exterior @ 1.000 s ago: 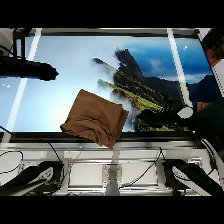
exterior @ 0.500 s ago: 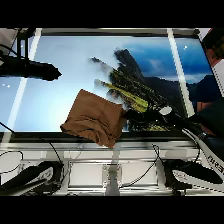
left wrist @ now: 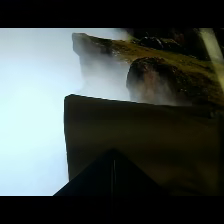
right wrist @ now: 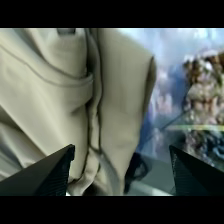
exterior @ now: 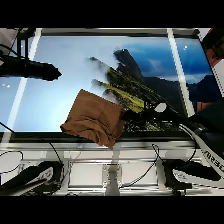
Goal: Fold the clothes and pants, and hang the long-sleeved shirts on hangers.
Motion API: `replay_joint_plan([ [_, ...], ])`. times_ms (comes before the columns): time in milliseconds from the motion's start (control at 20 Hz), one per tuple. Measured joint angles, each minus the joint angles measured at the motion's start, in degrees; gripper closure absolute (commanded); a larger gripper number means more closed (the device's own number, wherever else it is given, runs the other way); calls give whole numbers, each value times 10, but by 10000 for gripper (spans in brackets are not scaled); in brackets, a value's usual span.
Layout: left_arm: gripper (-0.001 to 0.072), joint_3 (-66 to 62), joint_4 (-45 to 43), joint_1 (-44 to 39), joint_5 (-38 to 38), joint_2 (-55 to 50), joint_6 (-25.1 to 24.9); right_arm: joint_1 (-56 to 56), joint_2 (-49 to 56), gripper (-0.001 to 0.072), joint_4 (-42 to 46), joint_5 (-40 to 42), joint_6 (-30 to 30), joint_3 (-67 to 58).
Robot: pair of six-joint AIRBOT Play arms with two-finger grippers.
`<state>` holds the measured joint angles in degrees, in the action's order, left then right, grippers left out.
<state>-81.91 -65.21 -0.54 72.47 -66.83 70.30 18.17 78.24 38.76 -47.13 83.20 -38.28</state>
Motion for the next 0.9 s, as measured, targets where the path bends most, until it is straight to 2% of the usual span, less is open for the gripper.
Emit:
replay_joint_plan([
  [150, 679, 0, 2, 0, 0, 0, 0, 9, 23, 0, -14, -24, 5, -16],
  [500, 679, 0, 4, 0, 0, 0, 0, 80, 95, 2, -30, -18, 13, -111],
  [650, 679, 0, 4, 0, 1, 0, 0, 109, 134, 37, -51, -16, 13, -165],
  [700, 679, 0, 4, 0, 1, 0, 0, 118, 144, 145, -54, -10, 9, -185],
  [750, 679, 0, 4, 0, 2, 0, 0, 126, 153, 349, -59, -3, 3, -205],
  [800, 679, 0, 4, 0, 2, 0, -1, 132, 158, 636, -68, 4, -3, -224],
  [850, 679, 0, 4, 0, 2, 0, -2, 137, 162, 704, -72, 9, -11, -243],
  [900, 679, 0, 4, 0, 2, 0, -4, 140, 165, 703, -73, 11, -16, -260],
])
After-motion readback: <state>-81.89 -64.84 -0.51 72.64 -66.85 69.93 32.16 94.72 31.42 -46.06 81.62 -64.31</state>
